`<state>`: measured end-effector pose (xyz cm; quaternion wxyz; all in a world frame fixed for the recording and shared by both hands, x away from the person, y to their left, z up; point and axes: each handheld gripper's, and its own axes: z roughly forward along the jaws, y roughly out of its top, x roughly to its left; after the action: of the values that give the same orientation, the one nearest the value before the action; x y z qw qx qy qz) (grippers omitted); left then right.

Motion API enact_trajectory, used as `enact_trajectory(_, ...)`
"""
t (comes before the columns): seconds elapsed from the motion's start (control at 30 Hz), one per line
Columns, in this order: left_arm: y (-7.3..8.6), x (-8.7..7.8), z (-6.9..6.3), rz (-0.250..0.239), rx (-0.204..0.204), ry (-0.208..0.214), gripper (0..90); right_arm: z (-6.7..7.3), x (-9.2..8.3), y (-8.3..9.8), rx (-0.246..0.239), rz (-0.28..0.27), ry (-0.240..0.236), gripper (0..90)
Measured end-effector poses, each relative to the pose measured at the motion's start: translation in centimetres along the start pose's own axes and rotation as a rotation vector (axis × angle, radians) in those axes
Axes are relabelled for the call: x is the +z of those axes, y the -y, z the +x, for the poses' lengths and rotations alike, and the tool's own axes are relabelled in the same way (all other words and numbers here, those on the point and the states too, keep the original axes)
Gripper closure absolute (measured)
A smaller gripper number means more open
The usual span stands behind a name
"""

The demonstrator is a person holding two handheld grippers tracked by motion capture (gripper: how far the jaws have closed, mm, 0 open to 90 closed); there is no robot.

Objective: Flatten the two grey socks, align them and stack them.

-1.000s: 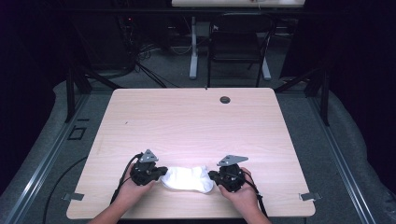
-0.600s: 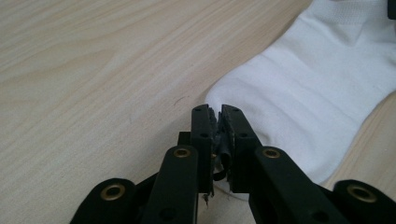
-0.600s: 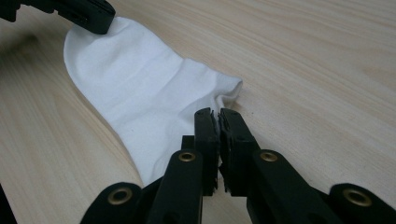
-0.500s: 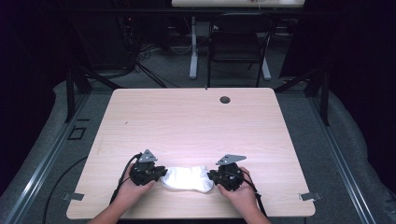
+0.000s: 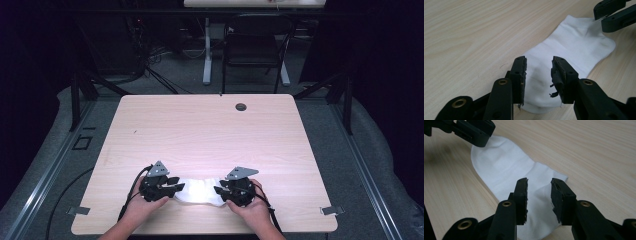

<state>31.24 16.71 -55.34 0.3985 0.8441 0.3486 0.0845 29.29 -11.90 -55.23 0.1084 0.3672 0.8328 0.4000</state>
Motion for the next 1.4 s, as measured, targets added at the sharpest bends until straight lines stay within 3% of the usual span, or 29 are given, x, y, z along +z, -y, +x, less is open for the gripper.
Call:
enact_trajectory(0.3,0.7,0.0,0.1,0.023,-0.001,-0.002,60.4,-0.2,0.8,0.6,0.009,0.037,-0.003,60.5)
enact_trajectory(0.77,1.8,0.8,0.1,0.081,0.024,0.003,57.2,-0.3,1.5,1.3,0.018,0.083,-0.007,59.7)
enact_trajectory(1.03,1.9,0.9,0.0,0.075,0.044,-0.005,57.3,-0.3,1.5,1.5,0.011,0.076,-0.002,59.7)
enact_trajectory(1.4,1.7,1.3,0.4,0.054,0.023,-0.016,57.4,-0.8,1.7,1.3,0.021,0.069,0.004,59.6)
